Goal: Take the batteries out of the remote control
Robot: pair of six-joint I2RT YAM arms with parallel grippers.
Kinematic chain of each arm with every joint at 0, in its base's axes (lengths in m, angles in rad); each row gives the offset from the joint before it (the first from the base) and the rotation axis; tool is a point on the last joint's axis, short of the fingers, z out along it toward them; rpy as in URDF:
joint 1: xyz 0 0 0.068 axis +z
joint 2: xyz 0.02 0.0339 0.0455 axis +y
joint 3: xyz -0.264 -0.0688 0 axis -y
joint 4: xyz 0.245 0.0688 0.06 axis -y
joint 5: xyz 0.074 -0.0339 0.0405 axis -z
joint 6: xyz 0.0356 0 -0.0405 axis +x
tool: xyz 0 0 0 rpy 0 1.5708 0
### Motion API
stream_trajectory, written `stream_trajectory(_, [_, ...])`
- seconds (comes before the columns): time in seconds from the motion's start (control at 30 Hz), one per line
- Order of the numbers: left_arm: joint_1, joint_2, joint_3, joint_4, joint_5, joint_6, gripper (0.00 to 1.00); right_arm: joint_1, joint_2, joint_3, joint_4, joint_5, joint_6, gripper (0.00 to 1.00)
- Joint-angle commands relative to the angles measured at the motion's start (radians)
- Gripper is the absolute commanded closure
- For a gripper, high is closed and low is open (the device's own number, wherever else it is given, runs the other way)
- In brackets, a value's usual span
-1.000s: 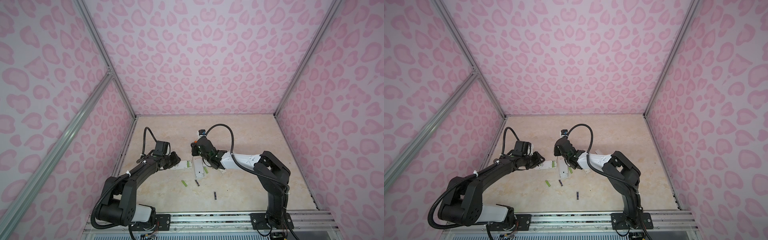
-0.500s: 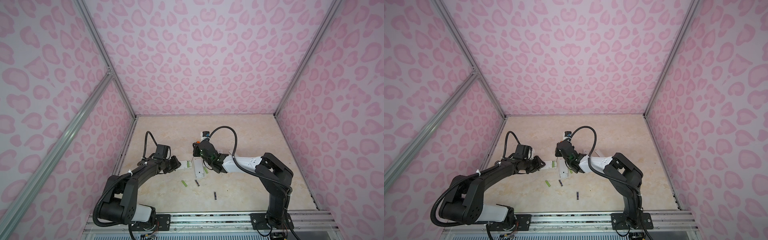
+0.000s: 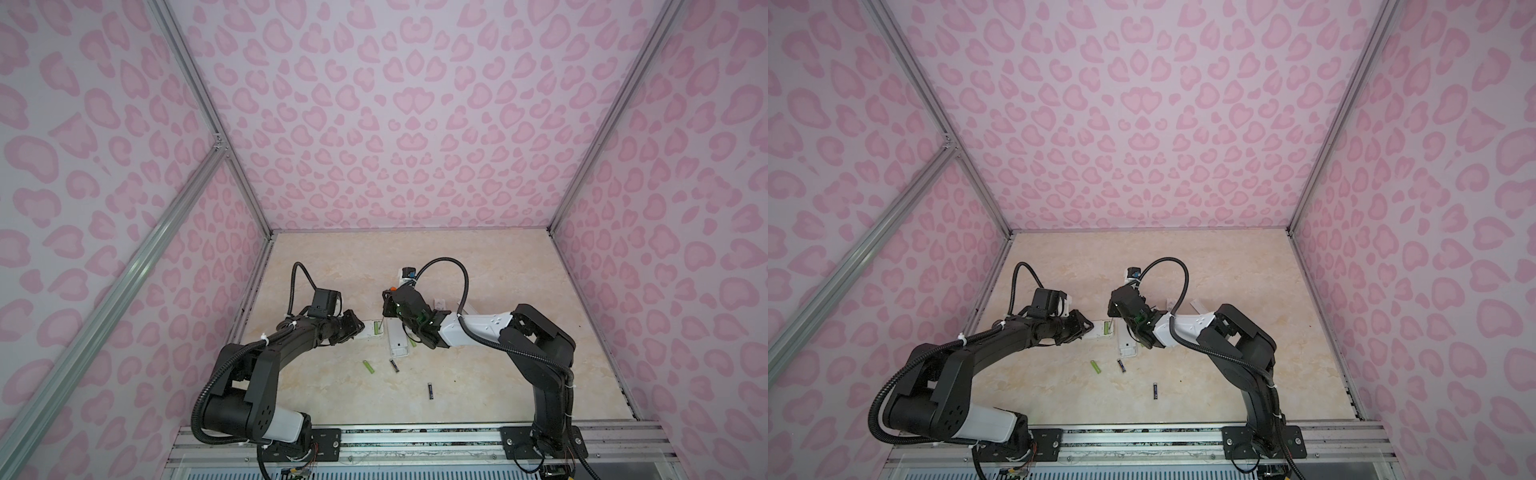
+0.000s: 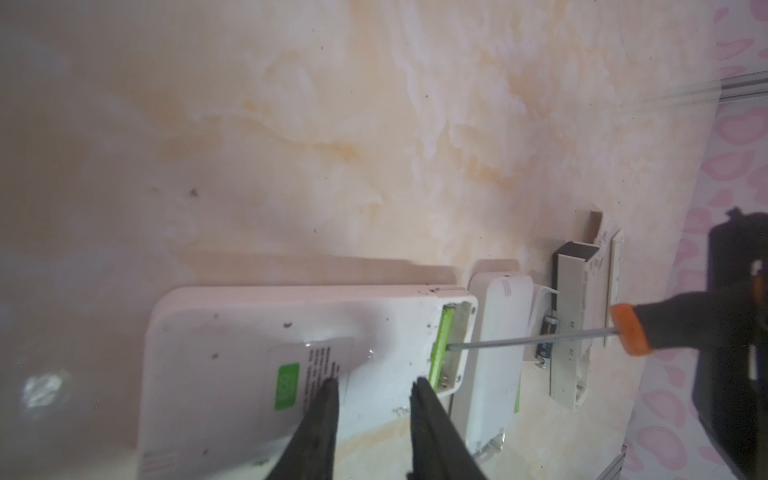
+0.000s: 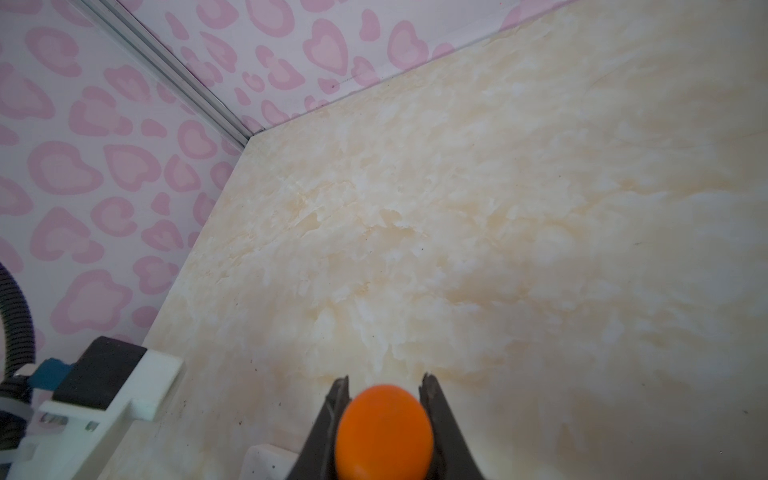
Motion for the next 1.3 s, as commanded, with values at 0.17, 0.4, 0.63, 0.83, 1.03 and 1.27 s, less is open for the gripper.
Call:
stream_trajectory(0.17, [0.001, 0.001, -0.018, -0.006, -0.003, -0.007, 0.67, -0.014, 0.045, 0.007, 0.072, -0.023, 0.092, 1.0])
stream_trajectory(0.4, [0.0, 0.0, -0.034, -0.001, 0.006, -0.015, 0.67, -0.01, 0.056, -0.004, 0.088, 0.012, 0.108, 1.0])
stream_trajectory(0.63, [0.001, -0.017, -0.057, 0.007, 0.005, -0.032, 0.67, -0.006, 0.065, -0.02, 0.122, 0.014, 0.151, 1.0])
stream_trajectory(0.83, [0.001, -0.026, -0.073, 0.014, 0.005, -0.04, 0.68, -0.013, 0.069, -0.032, 0.157, -0.002, 0.199, 1.0])
stream_trajectory(1.03, [0.0, -0.028, -0.075, 0.016, 0.009, -0.044, 0.68, -0.025, 0.068, -0.07, 0.202, -0.004, 0.256, 1.0])
stream_trajectory(1.27, [0.0, -0.034, -0.087, 0.019, 0.005, -0.047, 0.68, -0.034, 0.074, -0.09, 0.227, -0.013, 0.292, 1.0])
